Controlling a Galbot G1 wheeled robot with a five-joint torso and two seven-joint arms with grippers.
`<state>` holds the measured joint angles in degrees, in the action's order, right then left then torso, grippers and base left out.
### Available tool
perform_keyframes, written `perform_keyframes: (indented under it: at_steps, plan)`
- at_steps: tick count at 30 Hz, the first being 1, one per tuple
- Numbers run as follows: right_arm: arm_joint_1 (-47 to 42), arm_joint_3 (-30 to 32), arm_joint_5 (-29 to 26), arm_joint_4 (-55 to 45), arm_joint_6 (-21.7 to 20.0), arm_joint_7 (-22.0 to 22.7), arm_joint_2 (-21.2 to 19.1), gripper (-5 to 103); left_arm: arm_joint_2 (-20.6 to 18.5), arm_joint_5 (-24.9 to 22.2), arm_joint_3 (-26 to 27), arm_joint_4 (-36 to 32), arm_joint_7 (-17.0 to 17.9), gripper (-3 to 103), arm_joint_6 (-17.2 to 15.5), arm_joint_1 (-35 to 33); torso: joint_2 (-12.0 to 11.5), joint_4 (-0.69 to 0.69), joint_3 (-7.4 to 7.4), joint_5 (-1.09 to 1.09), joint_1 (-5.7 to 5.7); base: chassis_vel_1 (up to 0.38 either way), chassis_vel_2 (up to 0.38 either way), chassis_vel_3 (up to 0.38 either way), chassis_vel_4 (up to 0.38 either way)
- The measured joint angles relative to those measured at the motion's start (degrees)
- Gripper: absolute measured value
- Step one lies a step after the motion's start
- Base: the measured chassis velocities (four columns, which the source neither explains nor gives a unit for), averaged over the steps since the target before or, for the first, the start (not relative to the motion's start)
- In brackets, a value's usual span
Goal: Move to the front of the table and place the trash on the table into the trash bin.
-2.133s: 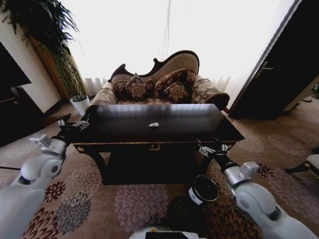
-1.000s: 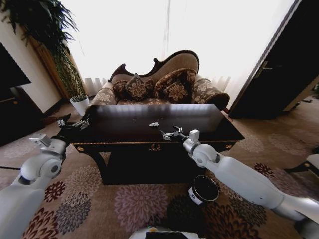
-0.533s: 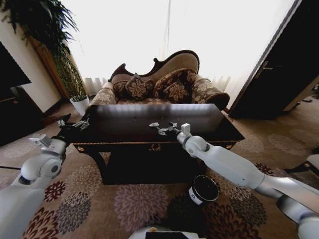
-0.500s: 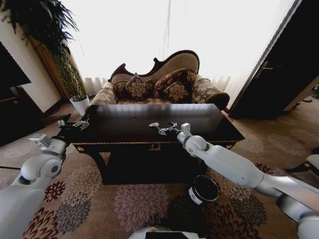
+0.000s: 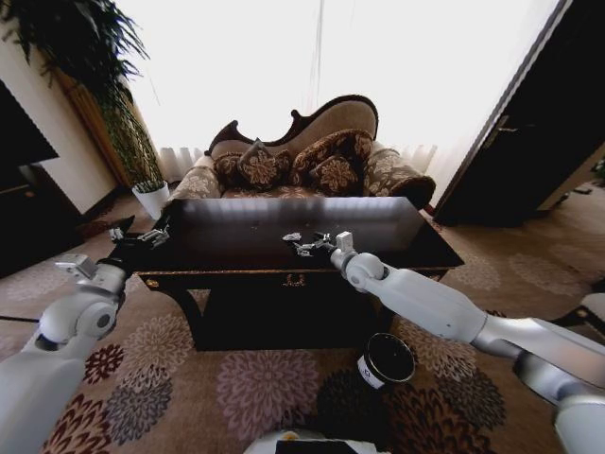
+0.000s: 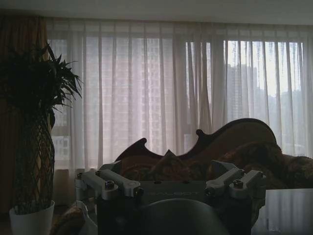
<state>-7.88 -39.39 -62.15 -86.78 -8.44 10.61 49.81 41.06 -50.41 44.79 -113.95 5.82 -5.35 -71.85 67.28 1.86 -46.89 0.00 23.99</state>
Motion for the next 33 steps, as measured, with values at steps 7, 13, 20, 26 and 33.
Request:
perform_keyframes:
  at_steps: [7, 13, 20, 26, 33]
  plan:
    - [2.32, -2.66, -0.6, 2.36, 0.6, -0.85, 0.94, 100, 0.0, 0.0, 0.0, 0.0, 0.0, 100, 0.0, 0.0, 0.0, 0.01, 0.01, 0.0, -0.01, 0.0, 0.0, 0.0, 0.0]
    - [5.01, -6.42, -1.69, 3.29, 1.22, -1.71, 1.35, 100, 0.0, 0.0, 0.0, 0.0, 0.0, 100, 0.0, 0.0, 0.01, 0.02, 0.01, 0.0, -0.01, 0.0, 0.0, 0.0, 0.0]
    - [6.98, -9.08, -2.93, 5.28, 1.75, -2.59, 3.04, 100, 0.0, 0.0, 0.0, 0.0, 0.0, 100, 0.0, 0.0, 0.01, 0.02, 0.01, 0.0, -0.02, 0.0, 0.0, 0.0, 0.0]
    - [7.94, -10.16, -3.22, 6.56, 2.22, -3.12, 4.14, 74, 0.0, 0.0, 0.0, 0.0, 0.0, 100, 0.0, 0.0, 0.01, -0.02, 0.0, 0.0, -0.01, 0.0, 0.0, 0.0, 0.0]
    - [7.89, -10.2, -3.09, 6.44, 2.26, -3.12, 3.97, 53, 0.0, 0.0, 0.0, 0.0, 0.0, 100, 0.0, 0.0, 0.01, -0.03, 0.0, 0.0, -0.01, 0.0, 0.0, 0.0, 0.0]
